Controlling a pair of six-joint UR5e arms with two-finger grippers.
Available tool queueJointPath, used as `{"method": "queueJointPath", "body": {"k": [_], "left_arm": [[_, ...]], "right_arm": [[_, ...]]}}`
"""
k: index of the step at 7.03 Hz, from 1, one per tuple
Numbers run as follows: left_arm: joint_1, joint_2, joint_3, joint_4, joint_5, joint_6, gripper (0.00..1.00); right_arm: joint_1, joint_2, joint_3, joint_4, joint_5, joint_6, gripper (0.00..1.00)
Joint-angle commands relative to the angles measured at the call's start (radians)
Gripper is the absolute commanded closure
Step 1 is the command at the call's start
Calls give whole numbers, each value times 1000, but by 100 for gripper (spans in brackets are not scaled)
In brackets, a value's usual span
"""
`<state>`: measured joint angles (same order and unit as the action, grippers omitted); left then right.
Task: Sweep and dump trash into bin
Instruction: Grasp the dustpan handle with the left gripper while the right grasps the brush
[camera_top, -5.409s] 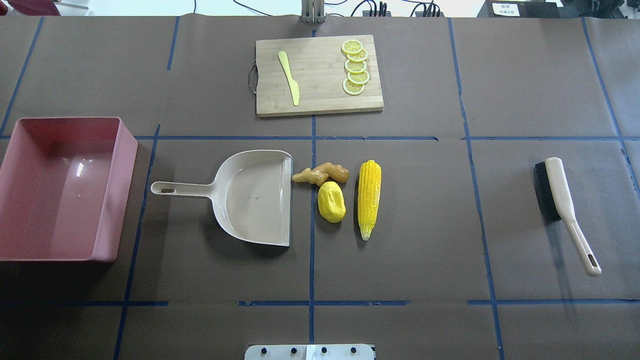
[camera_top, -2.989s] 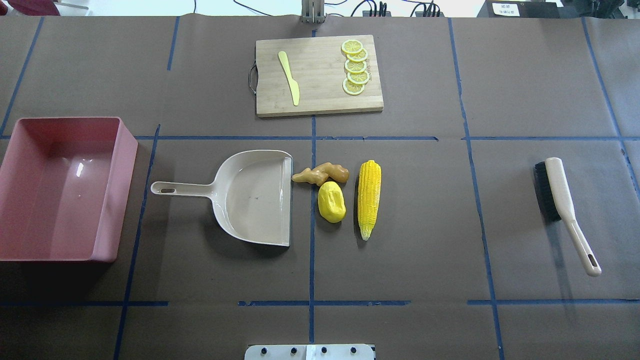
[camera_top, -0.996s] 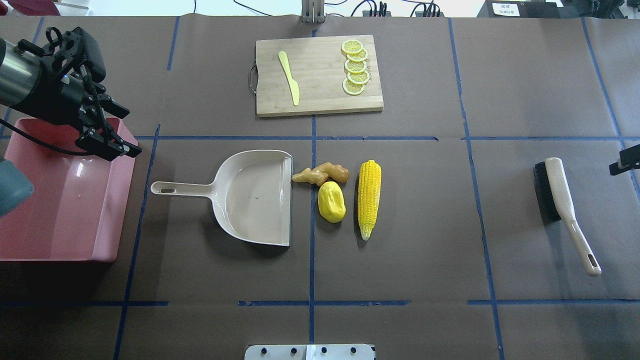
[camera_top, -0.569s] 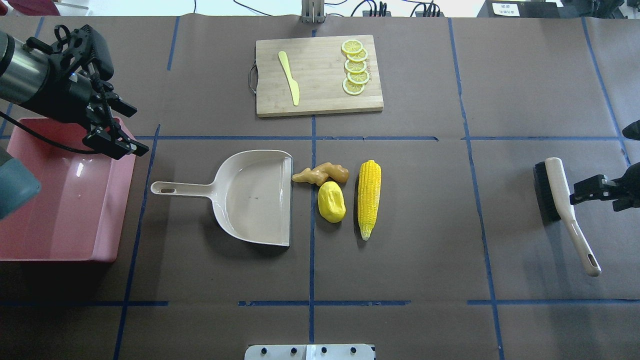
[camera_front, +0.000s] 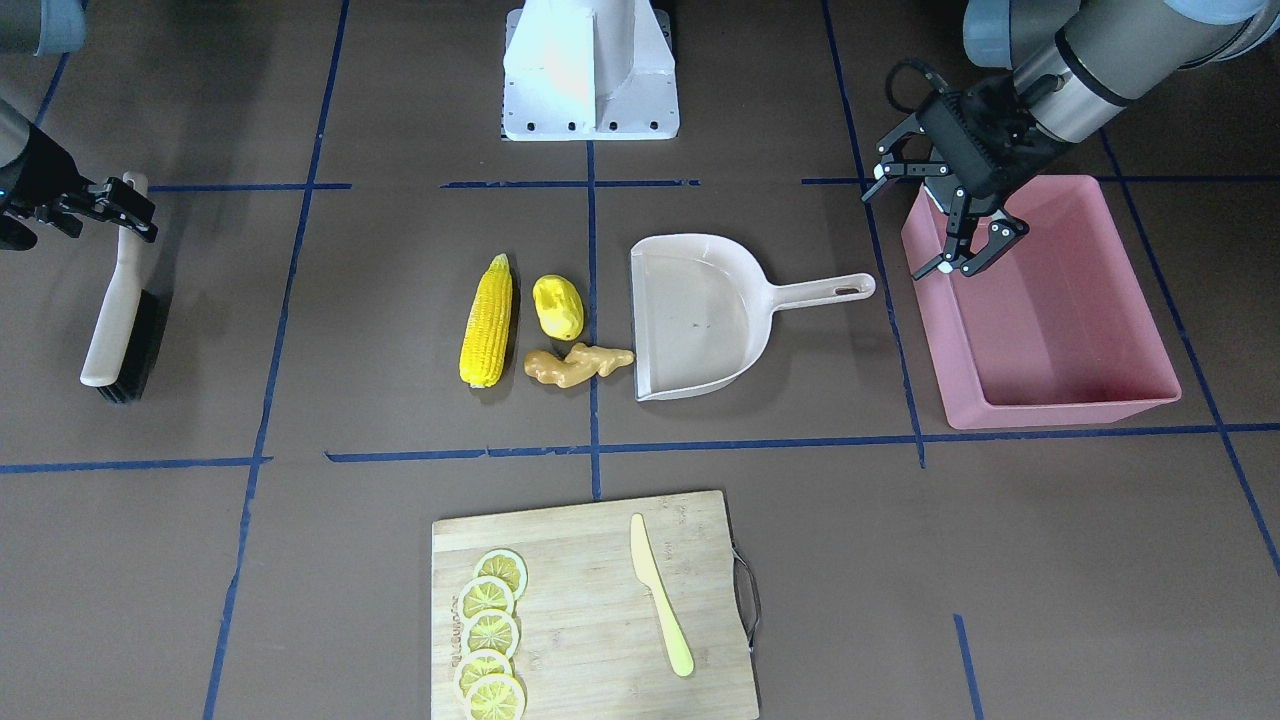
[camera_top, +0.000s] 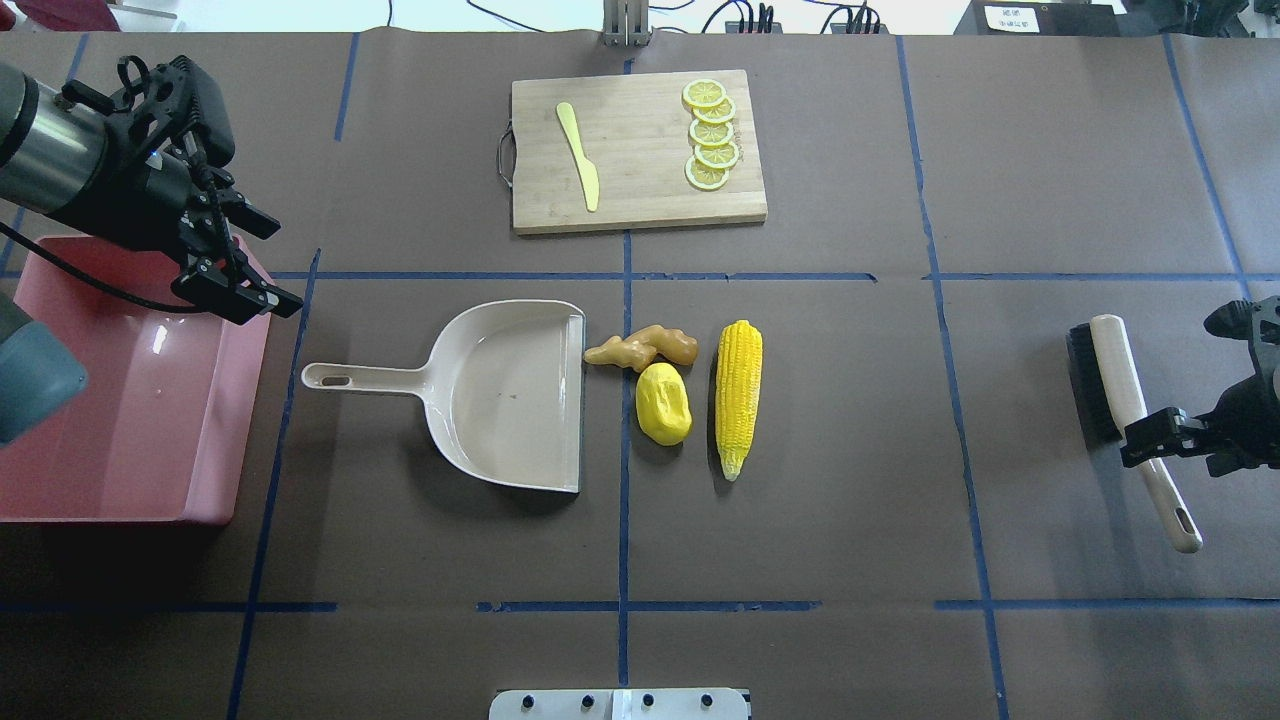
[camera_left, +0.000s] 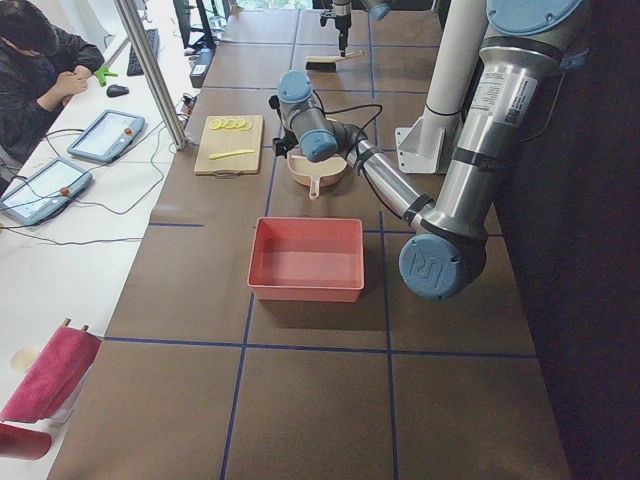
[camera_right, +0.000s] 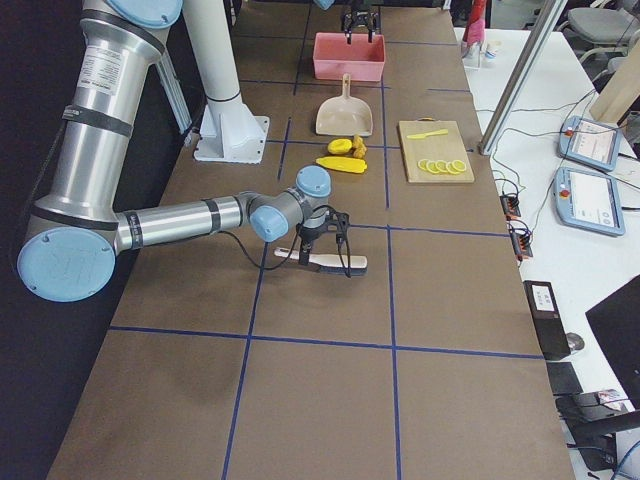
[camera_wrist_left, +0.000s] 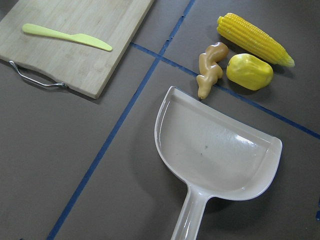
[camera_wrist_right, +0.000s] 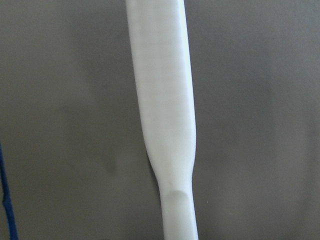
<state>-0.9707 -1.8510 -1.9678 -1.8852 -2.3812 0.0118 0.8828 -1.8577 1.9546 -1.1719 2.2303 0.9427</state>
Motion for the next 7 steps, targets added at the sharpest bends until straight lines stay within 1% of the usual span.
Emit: {"method": "queueJointPath", "body": {"k": [1, 2, 3, 4, 5, 6, 7], "left_arm": [[0, 0, 1, 0, -1, 4, 0], [1, 0, 0, 0, 0, 5, 0], [1, -2, 0, 0, 0, 7, 0], [0, -2, 0, 0, 0, 8, 0], [0, -2, -2, -2, 2, 8, 0], [0, -1, -2, -2, 5, 8, 0], [0, 0, -2, -2, 7, 8, 0]], "right_arm": [[-28, 8, -46, 1, 8, 1, 2], [-36, 9, -46, 0, 8, 1, 2], [-38, 11, -46, 0, 9, -1, 17], [-38, 12, -46, -2, 11, -2, 47], [-39, 21, -49, -9, 11, -5, 72], [-51, 23, -49, -3, 11, -8, 90], [-54, 23, -51, -5, 14, -10, 100]]}}
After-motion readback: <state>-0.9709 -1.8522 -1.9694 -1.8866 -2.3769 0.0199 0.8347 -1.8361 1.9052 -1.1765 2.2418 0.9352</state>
